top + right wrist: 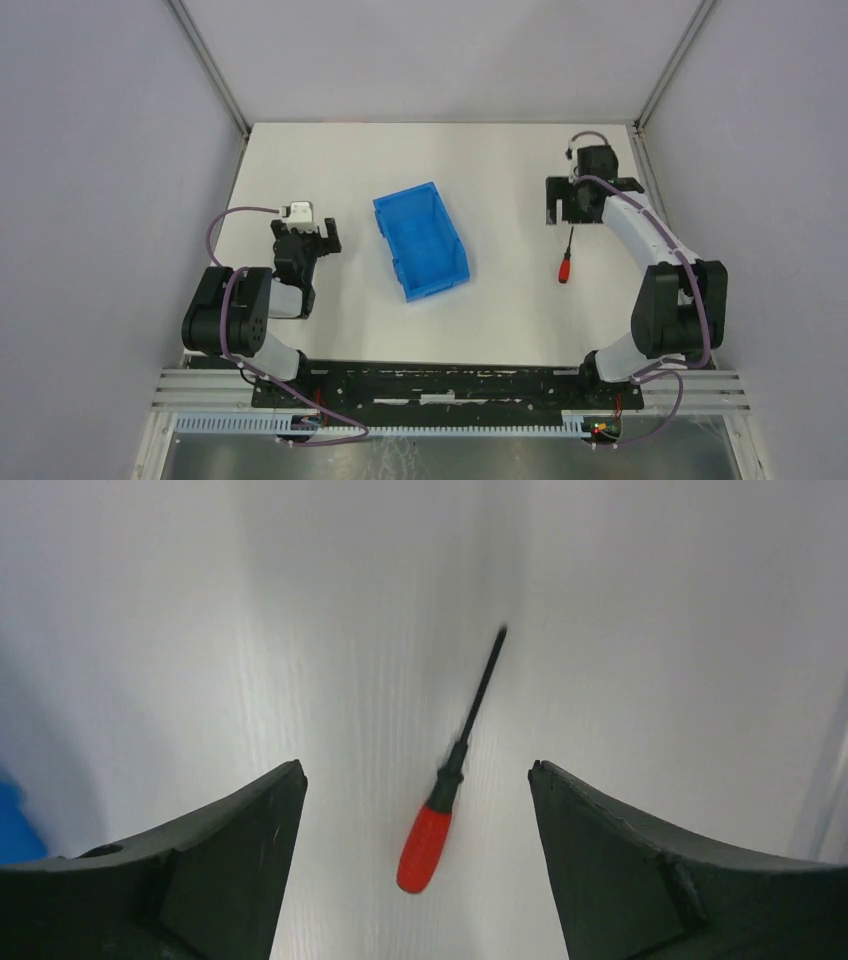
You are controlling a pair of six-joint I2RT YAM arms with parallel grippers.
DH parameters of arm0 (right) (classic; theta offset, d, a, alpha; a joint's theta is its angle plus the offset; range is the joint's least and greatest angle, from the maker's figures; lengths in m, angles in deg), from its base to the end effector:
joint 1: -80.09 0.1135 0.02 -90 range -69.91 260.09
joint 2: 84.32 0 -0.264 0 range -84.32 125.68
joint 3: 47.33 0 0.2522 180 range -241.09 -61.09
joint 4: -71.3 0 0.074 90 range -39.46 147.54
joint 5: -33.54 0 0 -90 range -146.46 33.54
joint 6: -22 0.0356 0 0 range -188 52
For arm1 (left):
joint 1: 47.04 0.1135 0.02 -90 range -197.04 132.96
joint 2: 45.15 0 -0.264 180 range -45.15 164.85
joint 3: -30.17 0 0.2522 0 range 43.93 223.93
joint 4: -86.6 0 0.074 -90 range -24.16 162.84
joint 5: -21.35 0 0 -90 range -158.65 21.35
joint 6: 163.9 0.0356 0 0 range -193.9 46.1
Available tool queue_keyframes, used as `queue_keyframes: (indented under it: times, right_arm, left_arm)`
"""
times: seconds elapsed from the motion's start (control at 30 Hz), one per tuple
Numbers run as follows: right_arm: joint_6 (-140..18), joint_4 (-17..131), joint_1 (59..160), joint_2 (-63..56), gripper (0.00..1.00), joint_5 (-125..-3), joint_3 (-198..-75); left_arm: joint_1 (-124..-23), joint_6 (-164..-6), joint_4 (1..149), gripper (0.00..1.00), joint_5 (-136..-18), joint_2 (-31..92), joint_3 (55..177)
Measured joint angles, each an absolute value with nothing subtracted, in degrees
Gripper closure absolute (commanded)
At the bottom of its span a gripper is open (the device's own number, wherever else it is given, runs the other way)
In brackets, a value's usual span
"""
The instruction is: Put the screwdriver in the bin
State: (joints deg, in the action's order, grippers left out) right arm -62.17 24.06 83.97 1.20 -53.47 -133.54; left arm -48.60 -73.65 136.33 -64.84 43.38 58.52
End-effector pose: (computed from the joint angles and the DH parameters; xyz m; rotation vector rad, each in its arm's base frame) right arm 0.3263 0.0203 0.3002 0.0653 2.3810 0.0184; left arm 0.2463 -0.0043 0.1387 -0.0208 1.7528 0.0416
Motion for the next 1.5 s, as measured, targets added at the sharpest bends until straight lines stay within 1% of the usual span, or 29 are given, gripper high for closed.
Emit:
queue_keyframes:
  times: [0.07,0.13,0.2,0.27,0.3,0.4,0.43,0.47,0.6,0.67,0.77,0.9,1.0,1.1,1.17,1.27,1.37,1.43,1.5]
  right_arm:
    - [-61.6,22.8,83.6,4.1,0.17,-53.4,-126.6]
    - [-60.9,22.7,83.3,5.3,0.24,-53.1,-119.7]
    - [-60.3,23.3,83.2,5.3,0.33,-53.0,-115.9]
    - [-59.7,25.0,83.0,5.5,0.45,-53.0,-113.1]
    - [-59.5,26.0,83.0,5.8,0.54,-52.9,-112.2]
    - [-58.8,29.2,82.8,6.3,0.88,-53.2,-110.4]
    - [-58.5,30.0,82.7,6.2,0.97,-53.2,-110.3]
    - [-58.6,30.1,82.6,6.2,1.00,-53.1,-110.3]
    - [-58.5,28.3,82.4,6.0,1.00,-53.3,-111.4]
    - [-59.1,24.1,82.3,6.0,1.00,-53.5,-114.8]
    - [-60.9,14.7,82.3,6.5,1.00,-55.6,-127.3]
    - [-62.1,8.8,82.3,6.3,1.00,-56.9,-142.1]
    - [-61.6,6.4,82.8,5.2,1.00,-57.6,-148.2]
    - [-60.1,4.7,85.3,4.7,1.00,-57.2,-150.6]
    - [-58.4,4.1,89.9,4.9,1.00,-56.0,-152.0]
    - [-55.7,4.4,101.1,6.8,1.00,-54.9,-155.4]
    - [-53.5,6.4,113.8,11.2,1.00,-53.8,-160.8]
    - [-52.6,7.8,120.3,14.9,1.00,-53.1,-164.0]
    - [-52.3,9.0,124.4,18.2,1.00,-53.0,-165.6]
  left_arm:
    - [-48.6,-73.6,136.3,0.00,-64.8,43.4,58.5]
    - [-48.6,-73.6,136.3,0.00,-64.8,43.4,58.5]
    - [-48.6,-73.6,136.3,0.00,-64.8,43.4,58.5]
    - [-48.6,-73.6,136.3,0.00,-64.8,43.4,58.5]
    - [-48.6,-73.6,136.3,0.00,-64.8,43.4,58.5]
    - [-48.6,-73.6,136.3,0.00,-64.8,43.4,58.5]
    - [-48.6,-73.6,136.3,0.00,-64.8,43.4,58.5]
    - [-48.6,-73.6,136.3,0.00,-64.8,43.4,58.5]
    - [-48.6,-73.6,136.3,0.00,-64.8,43.4,58.5]
    - [-48.6,-73.6,136.3,0.00,-64.8,43.4,58.5]
    - [-48.6,-73.6,136.3,0.00,-64.8,43.4,58.5]
    - [-48.6,-73.6,136.3,0.00,-64.8,43.4,58.5]
    - [-48.6,-73.6,136.3,0.00,-64.8,43.4,58.5]
    - [-48.6,-73.6,136.3,0.00,-64.8,43.4,58.5]
    - [-48.6,-73.6,136.3,0.00,-64.8,43.4,58.5]
    - [-48.6,-73.6,136.3,0.00,-64.8,43.4,58.5]
    - [-48.6,-73.6,136.3,0.00,-64.8,43.4,58.5]
    - [-48.6,-73.6,136.3,0.00,-64.8,43.4,58.5]
    - [-48.6,-73.6,136.3,0.00,-64.8,43.4,58.5]
